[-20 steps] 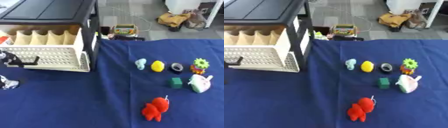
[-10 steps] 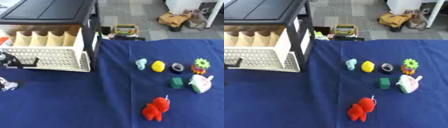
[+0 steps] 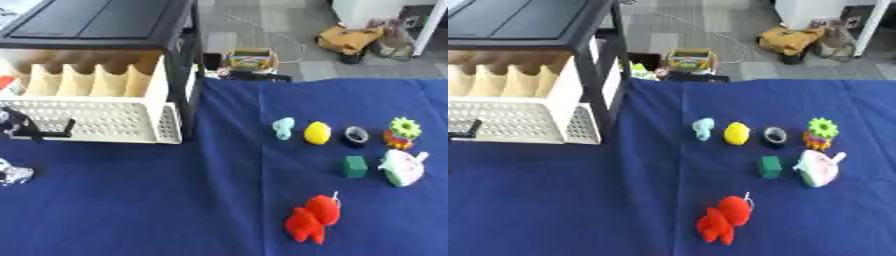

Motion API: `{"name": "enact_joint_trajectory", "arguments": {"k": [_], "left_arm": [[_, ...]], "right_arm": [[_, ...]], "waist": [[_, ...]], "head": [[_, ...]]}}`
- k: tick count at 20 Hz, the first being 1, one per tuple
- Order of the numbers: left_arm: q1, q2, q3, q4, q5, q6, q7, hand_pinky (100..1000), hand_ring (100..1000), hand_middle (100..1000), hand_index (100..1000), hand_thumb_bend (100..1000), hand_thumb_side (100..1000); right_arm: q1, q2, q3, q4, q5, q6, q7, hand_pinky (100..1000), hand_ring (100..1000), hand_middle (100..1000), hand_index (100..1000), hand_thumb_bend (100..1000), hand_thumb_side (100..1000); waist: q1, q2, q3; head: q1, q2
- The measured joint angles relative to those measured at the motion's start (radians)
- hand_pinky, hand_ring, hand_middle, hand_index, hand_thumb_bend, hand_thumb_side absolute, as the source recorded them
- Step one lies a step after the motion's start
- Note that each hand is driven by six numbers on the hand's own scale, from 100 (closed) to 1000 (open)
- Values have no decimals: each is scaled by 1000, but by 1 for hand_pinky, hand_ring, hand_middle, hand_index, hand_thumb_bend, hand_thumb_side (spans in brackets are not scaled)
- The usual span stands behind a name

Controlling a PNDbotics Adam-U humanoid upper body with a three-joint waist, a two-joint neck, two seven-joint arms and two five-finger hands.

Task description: Pick up objects from table and place into drawer.

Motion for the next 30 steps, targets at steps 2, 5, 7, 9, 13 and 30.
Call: {"name": "enact_joint_trajectory", "arguments": {"k": [2, 5, 7, 9, 13, 30], "left_arm": [[0, 0, 2, -5, 2, 1, 1, 100, 100, 100, 941, 352, 466], [0, 0, 10, -14, 8, 4, 4, 100, 100, 100, 971, 351, 469], [0, 0, 14, -21, 9, 5, 4, 100, 100, 100, 975, 351, 475], [-1, 0, 19, -27, 9, 8, 2, 100, 100, 100, 987, 355, 474], [-2, 0, 25, -33, 1, 15, -7, 100, 100, 100, 989, 353, 472], [-47, -32, 203, -233, 147, -14, 177, 100, 100, 100, 923, 278, 515]], "right_arm": [[0, 0, 0, 0, 0, 0, 0, 634, 712, 693, 731, 100, 1000], [0, 0, 0, 0, 0, 0, 0, 634, 712, 693, 731, 100, 1000], [0, 0, 0, 0, 0, 0, 0, 633, 712, 693, 731, 100, 1000], [0, 0, 0, 0, 0, 0, 0, 633, 711, 693, 731, 100, 1000], [1, 0, 0, 0, 0, -1, -1, 634, 712, 693, 731, 100, 1000], [19, 0, -9, 0, -1, 14, -25, 635, 715, 697, 732, 100, 1000]], "waist": [[0, 0, 0], [0, -1, 1], [0, -3, 1], [0, -5, 2], [0, -6, 2], [-3, -18, 11]], "head": [[0, 0], [0, 0], [0, 0], [0, 0], [0, 0], [-125, 22]]}}
